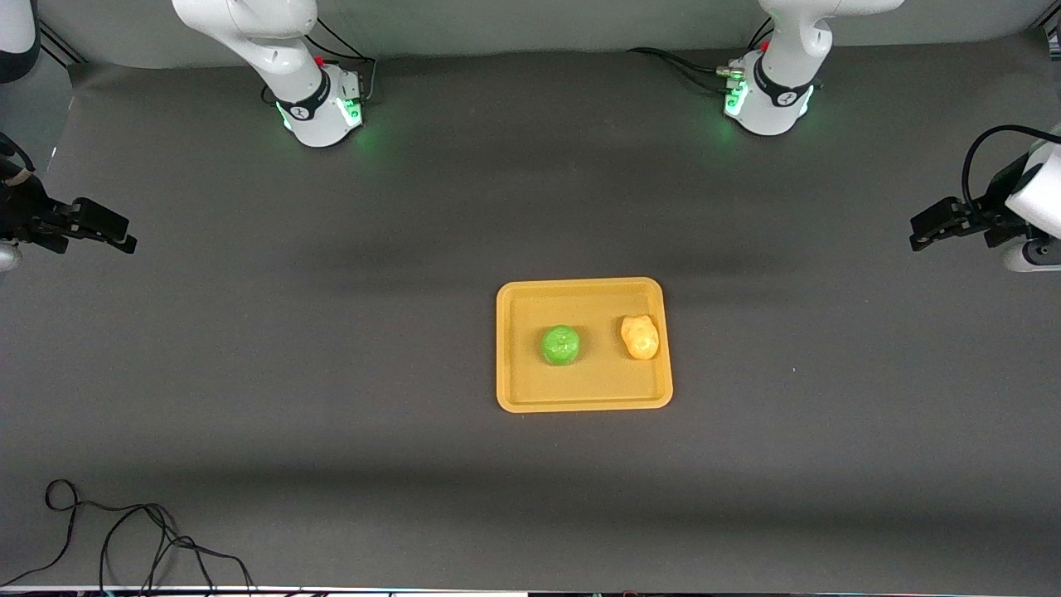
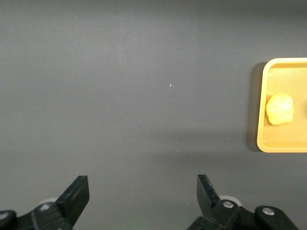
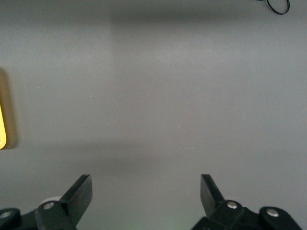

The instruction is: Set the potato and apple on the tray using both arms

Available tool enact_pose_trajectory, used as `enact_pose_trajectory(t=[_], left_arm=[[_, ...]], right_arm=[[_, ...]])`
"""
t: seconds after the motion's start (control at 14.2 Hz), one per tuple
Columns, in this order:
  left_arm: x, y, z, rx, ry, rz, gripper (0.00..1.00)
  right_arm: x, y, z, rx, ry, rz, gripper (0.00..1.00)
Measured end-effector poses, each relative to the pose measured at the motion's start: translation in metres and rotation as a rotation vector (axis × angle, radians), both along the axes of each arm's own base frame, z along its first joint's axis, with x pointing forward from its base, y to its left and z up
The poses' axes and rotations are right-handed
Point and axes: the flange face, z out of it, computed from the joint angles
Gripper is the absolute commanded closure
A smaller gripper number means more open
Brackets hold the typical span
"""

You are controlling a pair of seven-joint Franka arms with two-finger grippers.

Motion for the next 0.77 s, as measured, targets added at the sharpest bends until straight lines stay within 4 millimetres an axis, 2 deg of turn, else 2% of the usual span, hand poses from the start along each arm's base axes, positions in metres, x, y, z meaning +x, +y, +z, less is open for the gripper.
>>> enact_pose_trajectory(t=[0.77], left_arm=[[0.0002,-0.0039,0.0002,0.002,-0.002,-0.009,0.0]], right_arm=[[-0.0026,0.0027,-0.0013,0.0,0.005,-0.005,0.0]])
